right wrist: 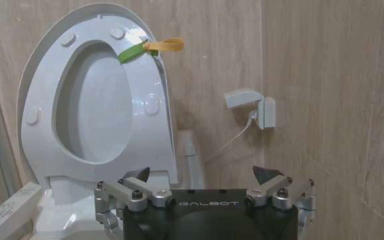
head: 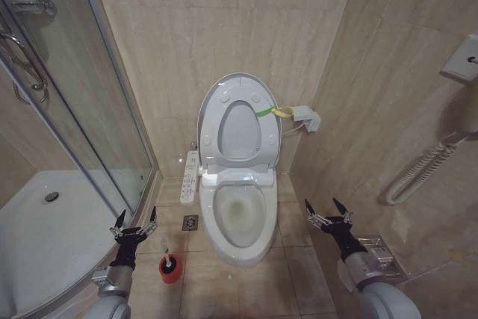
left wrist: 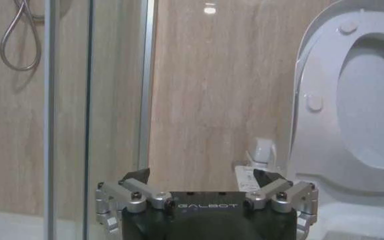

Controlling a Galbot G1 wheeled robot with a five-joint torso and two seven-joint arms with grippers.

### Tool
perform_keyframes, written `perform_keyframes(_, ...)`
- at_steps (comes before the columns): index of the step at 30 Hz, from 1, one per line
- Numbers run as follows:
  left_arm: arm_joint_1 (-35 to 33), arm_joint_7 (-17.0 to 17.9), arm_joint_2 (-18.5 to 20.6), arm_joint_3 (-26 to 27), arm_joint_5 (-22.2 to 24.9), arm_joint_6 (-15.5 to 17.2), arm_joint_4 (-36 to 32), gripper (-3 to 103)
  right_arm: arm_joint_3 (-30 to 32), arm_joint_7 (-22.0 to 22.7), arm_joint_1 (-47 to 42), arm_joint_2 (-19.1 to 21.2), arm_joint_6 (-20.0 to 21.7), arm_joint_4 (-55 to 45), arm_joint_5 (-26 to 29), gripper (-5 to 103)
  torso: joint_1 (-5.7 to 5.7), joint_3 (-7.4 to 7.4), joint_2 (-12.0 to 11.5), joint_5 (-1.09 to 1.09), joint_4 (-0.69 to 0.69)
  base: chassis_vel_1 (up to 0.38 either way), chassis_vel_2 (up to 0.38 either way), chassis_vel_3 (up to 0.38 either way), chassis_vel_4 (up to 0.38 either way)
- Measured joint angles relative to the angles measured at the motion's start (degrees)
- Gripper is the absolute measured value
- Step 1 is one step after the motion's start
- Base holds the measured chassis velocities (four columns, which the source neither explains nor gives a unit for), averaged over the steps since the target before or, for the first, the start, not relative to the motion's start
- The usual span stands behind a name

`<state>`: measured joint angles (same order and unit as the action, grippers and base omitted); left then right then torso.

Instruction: Open the toilet lid, clean the toilet bowl with a toilet brush, close the toilet lid, and flush.

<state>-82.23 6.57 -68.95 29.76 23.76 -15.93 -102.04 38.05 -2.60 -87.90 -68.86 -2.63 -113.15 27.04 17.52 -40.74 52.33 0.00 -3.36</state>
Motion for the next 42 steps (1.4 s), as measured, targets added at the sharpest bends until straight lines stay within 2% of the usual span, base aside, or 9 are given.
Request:
perform_keyframes(4, -1.56, 1.83, -0.15, -0.08, -0.56, 2.25, -4.07, 100, 0.0, -0.01, 0.0, 0.0, 0.0, 0.0, 0.0, 100, 0.0, 0.0, 0.0, 0.01, 0.0, 0.0, 0.0, 0.0, 0.0)
perform_keyframes(14, -5.43, 2.68, -1.13, 0.54, -1.09, 2.49, -8.32, 100, 0.0, 0.0, 0.0, 0.0, 0.0, 0.0, 0.0, 100, -0.01, 0.0, 0.0, 0.01, 0.01, 0.0, 0.0, 0.0, 0.0)
perform_keyframes(18, -6.12, 4.17, -2.81, -0.22, -1.9, 3.28, -10.78, 100, 0.0, 0.0, 0.0, 0.0, 0.0, 0.0, 0.0, 100, -0.01, 0.0, 0.0, 0.01, -0.01, 0.0, 0.0, 0.0, 0.0)
perform_keyframes(27, -8.53, 8.21, -3.91, -0.47, -3.34, 6.32, -13.34, 100, 0.0, 0.0, 0.0, 0.0, 0.0, 0.0, 0.0, 100, -0.01, 0.0, 0.0, 0.01, 0.01, 0.0, 0.0, 0.0, 0.0)
perform_keyframes(34, -10.08, 8.9, -3.85, -0.72, -4.49, 8.5, -14.56, 100, 0.0, 0.0, 0.0, 0.0, 0.0, 0.0, 0.0, 100, -0.01, 0.0, 0.0, 0.01, 0.0, 0.0, 0.0, 0.0, 0.0)
perform_keyframes(36, -10.76, 9.57, -3.72, -0.9, -4.81, 10.27, -15.39, 100, 0.0, 0.0, 0.0, 0.0, 0.0, 0.0, 0.0, 100, -0.01, 0.0, 0.0, 0.01, 0.0, 0.0, 0.0, 0.0, 0.0)
perform_keyframes(42, -11.28, 10.21, -2.79, -0.34, -4.84, 11.14, -15.7, 100, 0.0, 0.0, 0.0, 0.0, 0.0, -0.01, 0.0, 100, 0.0, 0.0, 0.0, 0.0, 0.0, 0.0, 0.0, 0.0, 0.0)
